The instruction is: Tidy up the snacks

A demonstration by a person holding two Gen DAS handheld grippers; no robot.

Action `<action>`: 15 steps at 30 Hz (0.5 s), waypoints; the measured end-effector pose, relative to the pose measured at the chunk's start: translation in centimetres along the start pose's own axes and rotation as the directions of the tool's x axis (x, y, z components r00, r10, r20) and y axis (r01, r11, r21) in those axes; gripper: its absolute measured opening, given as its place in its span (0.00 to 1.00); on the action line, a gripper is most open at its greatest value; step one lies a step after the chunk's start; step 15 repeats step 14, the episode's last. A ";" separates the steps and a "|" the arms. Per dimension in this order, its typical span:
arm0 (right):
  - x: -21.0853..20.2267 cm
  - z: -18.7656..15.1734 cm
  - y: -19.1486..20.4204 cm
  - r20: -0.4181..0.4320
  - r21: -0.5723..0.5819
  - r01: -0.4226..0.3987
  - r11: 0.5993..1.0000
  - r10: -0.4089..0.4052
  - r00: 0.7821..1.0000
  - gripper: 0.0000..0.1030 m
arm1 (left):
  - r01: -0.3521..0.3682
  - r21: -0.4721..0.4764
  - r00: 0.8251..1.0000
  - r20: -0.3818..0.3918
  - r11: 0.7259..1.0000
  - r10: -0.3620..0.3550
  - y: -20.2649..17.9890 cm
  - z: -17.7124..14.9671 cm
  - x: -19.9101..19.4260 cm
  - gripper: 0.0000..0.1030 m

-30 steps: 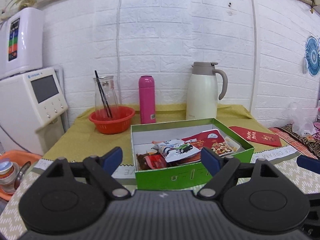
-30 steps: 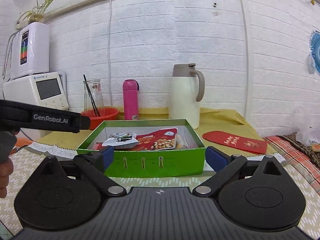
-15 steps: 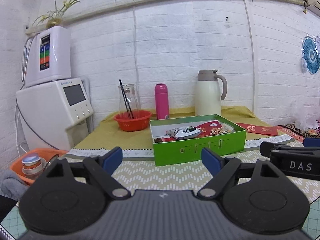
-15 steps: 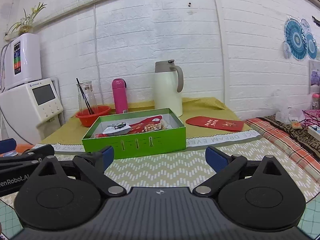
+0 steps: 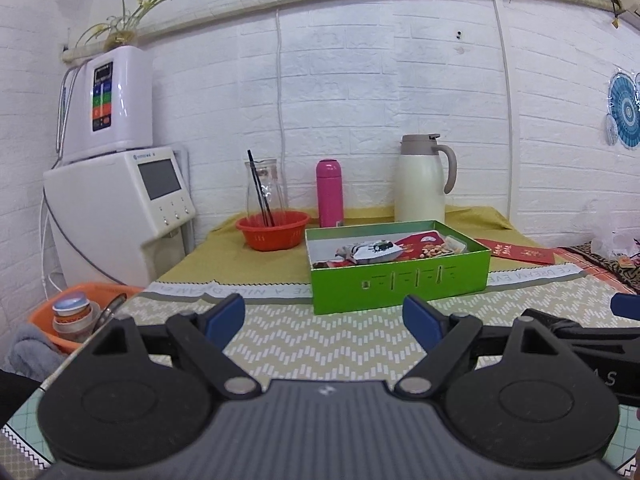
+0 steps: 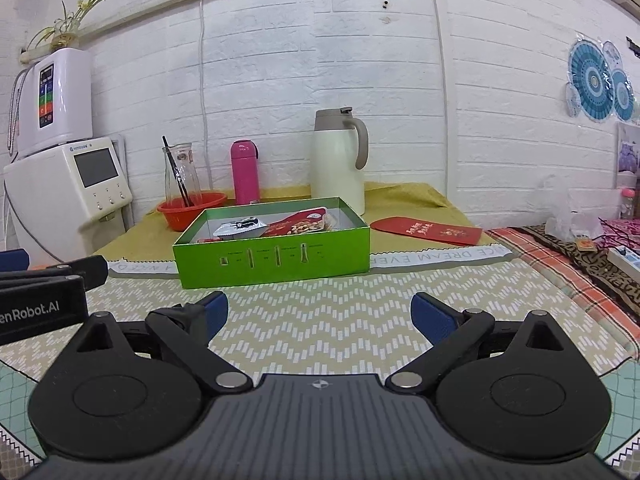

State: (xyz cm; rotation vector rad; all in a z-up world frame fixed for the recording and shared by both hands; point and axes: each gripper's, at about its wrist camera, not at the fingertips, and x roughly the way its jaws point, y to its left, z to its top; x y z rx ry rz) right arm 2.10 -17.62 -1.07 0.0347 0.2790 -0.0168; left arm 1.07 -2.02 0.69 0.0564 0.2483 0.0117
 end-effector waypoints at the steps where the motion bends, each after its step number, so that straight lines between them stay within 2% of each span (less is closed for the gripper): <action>1: -0.1 0.0 0.0 0.005 -0.005 0.004 1.000 -0.004 1.000 1.00 | 0.007 -0.001 1.000 0.001 1.000 -0.007 0.0 0.0 -0.1 0.83; 7: -0.2 -0.3 0.0 0.003 -0.013 0.011 1.000 -0.011 1.000 1.00 | 0.032 -0.036 0.999 0.019 0.999 -0.031 0.4 -0.1 -0.4 0.83; 15: -0.4 -0.6 0.3 -0.001 -0.021 0.012 1.000 -0.012 1.000 1.00 | 0.014 -0.037 0.999 0.032 0.999 -0.013 0.5 0.0 -0.6 0.83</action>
